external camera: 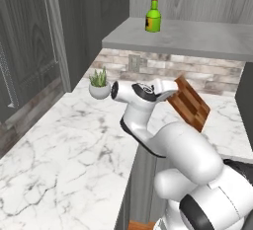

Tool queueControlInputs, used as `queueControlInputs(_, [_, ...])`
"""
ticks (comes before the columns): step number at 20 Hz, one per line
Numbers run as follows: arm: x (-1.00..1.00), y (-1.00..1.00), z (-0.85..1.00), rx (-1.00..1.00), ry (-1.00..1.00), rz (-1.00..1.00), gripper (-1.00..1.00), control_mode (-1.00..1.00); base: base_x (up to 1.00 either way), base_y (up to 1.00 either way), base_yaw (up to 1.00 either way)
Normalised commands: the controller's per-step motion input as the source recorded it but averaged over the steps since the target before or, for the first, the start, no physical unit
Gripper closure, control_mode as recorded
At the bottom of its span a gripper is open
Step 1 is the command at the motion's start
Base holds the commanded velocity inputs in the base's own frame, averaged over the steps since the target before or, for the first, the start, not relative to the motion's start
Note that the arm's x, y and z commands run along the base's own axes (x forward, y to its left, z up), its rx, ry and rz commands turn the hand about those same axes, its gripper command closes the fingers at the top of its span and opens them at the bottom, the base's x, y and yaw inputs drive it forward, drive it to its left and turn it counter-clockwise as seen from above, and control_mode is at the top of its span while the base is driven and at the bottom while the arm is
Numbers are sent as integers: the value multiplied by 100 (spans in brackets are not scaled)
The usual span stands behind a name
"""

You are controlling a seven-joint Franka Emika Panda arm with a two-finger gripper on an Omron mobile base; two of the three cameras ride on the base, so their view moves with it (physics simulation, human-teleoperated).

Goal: Move the cutting board and knife to the sink. Then move spray from the cabinet to the counter.

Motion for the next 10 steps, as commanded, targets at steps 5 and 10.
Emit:
queueControlInputs(5, [0, 0, 0, -5, 0, 0, 100, -100, 0, 0, 0])
queueControlInputs(10, [0, 0, 0, 0, 0, 0, 100, -100, 0, 0, 0])
